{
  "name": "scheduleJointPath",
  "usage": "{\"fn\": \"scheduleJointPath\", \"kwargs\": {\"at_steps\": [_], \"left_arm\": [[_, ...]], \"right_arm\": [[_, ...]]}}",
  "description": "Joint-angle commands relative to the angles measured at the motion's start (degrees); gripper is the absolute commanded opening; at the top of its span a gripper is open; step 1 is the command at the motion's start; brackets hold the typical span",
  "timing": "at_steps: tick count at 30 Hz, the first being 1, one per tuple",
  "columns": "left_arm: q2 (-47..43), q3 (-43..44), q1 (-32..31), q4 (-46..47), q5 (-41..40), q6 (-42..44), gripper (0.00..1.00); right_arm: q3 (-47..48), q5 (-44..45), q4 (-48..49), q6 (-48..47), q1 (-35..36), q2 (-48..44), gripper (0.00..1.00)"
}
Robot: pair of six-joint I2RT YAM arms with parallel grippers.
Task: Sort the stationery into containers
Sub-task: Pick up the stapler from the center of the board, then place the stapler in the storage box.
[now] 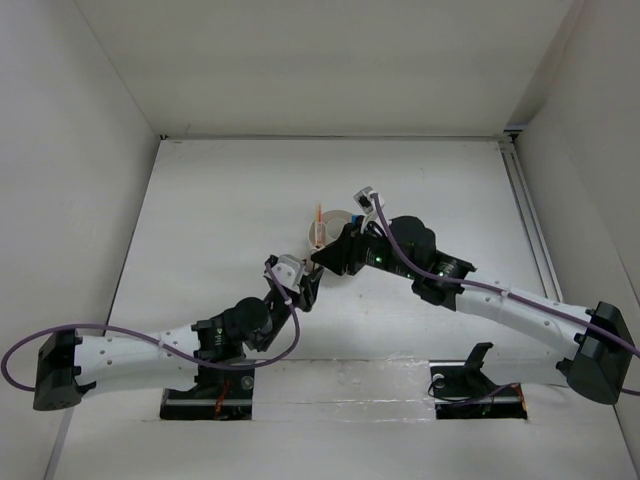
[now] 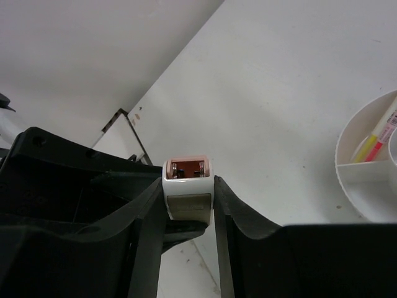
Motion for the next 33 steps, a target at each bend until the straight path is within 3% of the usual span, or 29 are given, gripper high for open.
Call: {"fn": "scheduleJointPath", "kwargs": {"at_steps": [1, 4, 5, 6, 14, 17, 20, 23, 27, 33], "left_arm": [[-1.3, 2.5, -0.2, 2.2, -0.3, -1.3, 0.15], [-1.3, 2.5, -0.2, 1.0, -0.3, -1.8, 0.46], [-1.3, 2.5, -0.2, 1.0, 0.2, -2.4, 0.66], [-0.8, 2.5, -0.2, 0.2, 0.2, -2.4, 0.99], [-0.2, 5.2, -0.2, -11.4, 4.4, -8.2, 1.00], [-1.5, 7.2, -0.2, -19.3, 4.4, -11.8, 1.00], [-2.7, 11.2, -0.2, -30.5, 0.9, -19.4, 1.00], [-2.0, 16.7, -0.2, -40.9, -4.5, -29.1, 1.00], [-0.6, 24.4, -0.2, -63.6, -12.9, -45.1, 1.00], [-3.8, 27.7, -0.2, -70.5, -13.6, -50.6, 1.00]], "right_arm": [[0.8, -1.6, 4.5, -1.9, 0.6, 0.8, 0.01], [-0.5, -3.0, 8.5, -3.2, 0.6, 0.8, 0.00], [-0.5, -3.0, 10.4, -3.2, 0.6, 0.8, 0.00], [-0.5, -3.0, 11.1, -3.2, 0.6, 1.4, 0.00], [0.2, 0.5, 15.0, -14.1, -1.5, 2.6, 0.00], [0.2, -3.7, 15.7, -19.6, -5.2, 4.1, 0.00], [-0.4, -11.3, 15.7, -23.2, -8.2, 5.4, 0.00], [-1.0, -13.6, 15.0, -29.3, -8.9, 7.1, 0.00], [0.2, -19.5, 13.1, -30.5, -13.7, 10.0, 0.00], [-0.4, -24.7, 12.6, -32.7, -17.0, 11.4, 0.00]]}}
